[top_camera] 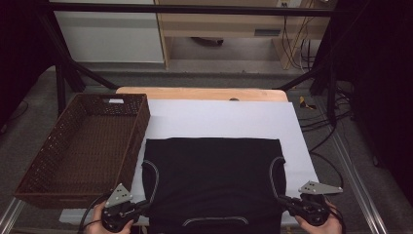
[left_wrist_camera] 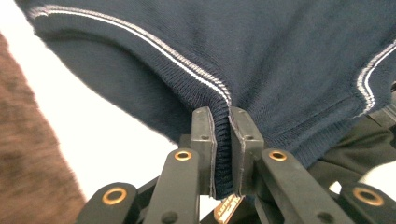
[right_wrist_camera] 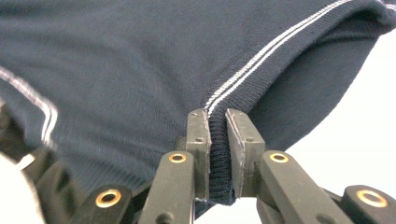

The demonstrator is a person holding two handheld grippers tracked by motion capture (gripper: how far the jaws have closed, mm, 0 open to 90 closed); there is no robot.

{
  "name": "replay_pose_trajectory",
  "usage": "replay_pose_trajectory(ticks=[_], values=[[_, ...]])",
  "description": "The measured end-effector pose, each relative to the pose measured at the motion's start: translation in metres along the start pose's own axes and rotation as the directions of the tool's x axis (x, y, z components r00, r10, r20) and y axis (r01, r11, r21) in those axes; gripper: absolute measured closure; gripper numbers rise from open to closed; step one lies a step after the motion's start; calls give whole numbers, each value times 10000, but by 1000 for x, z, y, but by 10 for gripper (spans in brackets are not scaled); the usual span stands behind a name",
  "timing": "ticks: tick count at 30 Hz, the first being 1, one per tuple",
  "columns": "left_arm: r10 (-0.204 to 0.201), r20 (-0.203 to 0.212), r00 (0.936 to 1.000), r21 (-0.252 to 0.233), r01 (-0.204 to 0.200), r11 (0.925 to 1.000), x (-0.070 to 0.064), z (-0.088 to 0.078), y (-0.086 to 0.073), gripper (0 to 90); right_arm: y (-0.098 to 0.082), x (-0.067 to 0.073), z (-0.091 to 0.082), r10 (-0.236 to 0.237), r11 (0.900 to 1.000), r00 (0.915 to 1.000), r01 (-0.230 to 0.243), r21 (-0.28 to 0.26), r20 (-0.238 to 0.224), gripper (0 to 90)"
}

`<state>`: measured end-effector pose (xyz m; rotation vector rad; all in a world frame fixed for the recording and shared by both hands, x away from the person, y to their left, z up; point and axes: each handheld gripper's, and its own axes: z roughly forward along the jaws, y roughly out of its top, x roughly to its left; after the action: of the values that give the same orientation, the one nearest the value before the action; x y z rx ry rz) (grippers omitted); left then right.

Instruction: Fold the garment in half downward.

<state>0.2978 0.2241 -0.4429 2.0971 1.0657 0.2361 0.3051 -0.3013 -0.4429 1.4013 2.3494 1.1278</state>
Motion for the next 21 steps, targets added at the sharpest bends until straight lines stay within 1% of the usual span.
replay_pose_trajectory(ticks=[1,3,5,6,7,9,10,12,13,14,16,17,19,21], values=[[37,13,10000,-26,-37,10000,0,2,-1,802,-2,2,2,-55,9999,10000,55,162,-22,788],[261,1,9997,-24,-261,9997,-3,9,-3,774,-6,4,9,-8,9980,10000,7,625,16,751],[409,-124,9991,-128,-411,9991,-6,16,-2,705,-11,2,16,-7,9976,9999,-1,689,121,680],[473,-154,9988,-210,-476,9986,-7,20,-1,655,-12,0,17,-20,9981,9999,11,621,160,637],[500,-162,9986,-290,-504,9983,-8,22,1,619,-13,-1,19,-76,9991,9998,68,425,180,592],[593,-98,9982,-680,-598,9959,-10,27,6,526,-11,-4,20,-356,9994,9992,355,44,199,506],[613,-53,9981,-847,-615,9945,-10,30,9,474,-9,-4,21,-361,9990,9992,366,-268,188,440],[740,111,9972,-1156,-722,9907,-9,35,15,393,-4,-8,23,-361,9974,9990,376,-615,246,384],[829,168,9964,-1309,-800,9882,-9,37,18,359,-1,-9,25,-443,9963,9987,461,-725,264,343],[916,199,9956,-1422,-879,9859,-8,40,20,336,2,-11,27,-418,9954,9987,443,-844,307,317],[1037,358,9940,-1680,-963,9811,-7,46,25,290,8,-13,29,-542,9942,9979,572,-912,350,284],[1062,413,9935,-1760,-974,9796,-6,49,28,265,11,-14,31,-608,9925,9975,643,-1040,360,255],[1020,554,9932,-1746,-910,9804,-4,54,34,212,18,-15,34,-618,9911,9975,655,-1155,353,230],[1101,576,9922,-1801,-981,9787,-5,58,38,183,24,-17,37,-604,9897,9975,645,-1278,357,196]])
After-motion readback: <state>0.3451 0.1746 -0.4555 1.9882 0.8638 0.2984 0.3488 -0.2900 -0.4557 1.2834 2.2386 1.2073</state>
